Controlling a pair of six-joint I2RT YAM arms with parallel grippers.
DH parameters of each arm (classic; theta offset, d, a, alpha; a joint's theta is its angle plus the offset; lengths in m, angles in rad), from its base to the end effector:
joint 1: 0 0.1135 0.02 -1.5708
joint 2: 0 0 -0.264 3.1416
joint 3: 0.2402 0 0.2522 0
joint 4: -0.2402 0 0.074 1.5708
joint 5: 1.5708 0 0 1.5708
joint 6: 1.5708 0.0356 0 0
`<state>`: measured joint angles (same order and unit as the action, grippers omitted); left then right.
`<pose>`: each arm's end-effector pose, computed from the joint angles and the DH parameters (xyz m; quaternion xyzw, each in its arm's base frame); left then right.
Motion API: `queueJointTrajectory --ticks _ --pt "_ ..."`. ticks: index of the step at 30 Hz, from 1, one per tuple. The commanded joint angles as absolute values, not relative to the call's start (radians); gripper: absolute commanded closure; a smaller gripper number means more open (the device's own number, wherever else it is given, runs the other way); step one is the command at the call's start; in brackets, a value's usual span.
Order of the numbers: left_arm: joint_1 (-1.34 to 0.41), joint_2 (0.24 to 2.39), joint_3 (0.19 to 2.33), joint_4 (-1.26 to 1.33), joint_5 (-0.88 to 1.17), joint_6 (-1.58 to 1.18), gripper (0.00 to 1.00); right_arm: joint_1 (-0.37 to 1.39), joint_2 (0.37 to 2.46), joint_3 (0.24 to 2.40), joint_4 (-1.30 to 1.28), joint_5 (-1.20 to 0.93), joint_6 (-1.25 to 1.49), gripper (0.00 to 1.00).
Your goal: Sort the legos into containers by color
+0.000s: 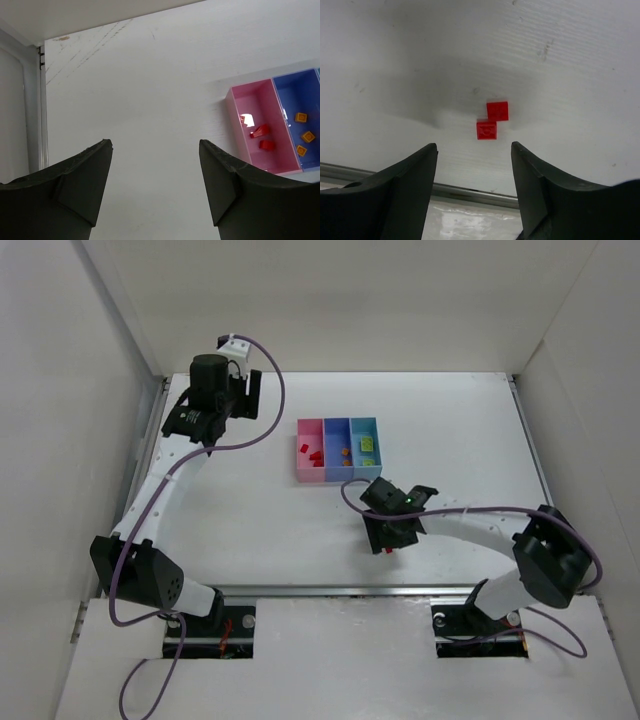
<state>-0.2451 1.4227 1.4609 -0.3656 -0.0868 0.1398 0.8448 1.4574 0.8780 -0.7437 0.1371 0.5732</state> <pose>0.3182 -0.0764 0.4087 0.1305 0.8020 0.0046 0.5829 0.1728 0.1873 0.1860 -0.1256 0.9820 0.0286 0.1378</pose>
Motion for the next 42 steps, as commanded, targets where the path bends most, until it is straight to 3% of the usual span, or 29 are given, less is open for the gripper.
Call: queueJointTrajectory --ticks 1,15,16,28,32,34,36,42 --pt "-0.238 1.402 1.482 -0.350 -0.087 0.133 0.32 0.848 1.515 0.902 -0.635 0.137 0.578 0.34" --pt "-0.238 1.393 1.482 -0.350 -0.087 0.133 0.32 0.765 1.473 0.816 -0.601 0.107 0.545 0.51" --pt "-0.238 1.393 1.482 -0.350 -0.087 0.133 0.32 0.765 1.473 0.816 -0.612 0.095 0.545 0.56" --pt "-0.238 1.393 1.482 -0.350 -0.097 0.133 0.32 0.788 1.473 0.773 -0.603 0.083 0.572 0.59" --pt "-0.238 1.393 1.482 -0.350 -0.097 0.133 0.32 0.788 1.497 0.784 -0.585 0.083 0.563 0.75" --pt "-0.238 1.393 1.482 -0.350 -0.097 0.133 0.32 0.788 1.508 0.794 -0.584 0.083 0.563 0.91" --pt "-0.238 1.393 1.482 -0.350 -0.097 0.133 0.32 0.788 1.508 0.795 -0.584 0.083 0.563 0.99" --pt "-0.238 1.393 1.482 -0.350 -0.097 0.133 0.32 0.808 1.471 0.906 -0.672 0.083 0.525 1.00"
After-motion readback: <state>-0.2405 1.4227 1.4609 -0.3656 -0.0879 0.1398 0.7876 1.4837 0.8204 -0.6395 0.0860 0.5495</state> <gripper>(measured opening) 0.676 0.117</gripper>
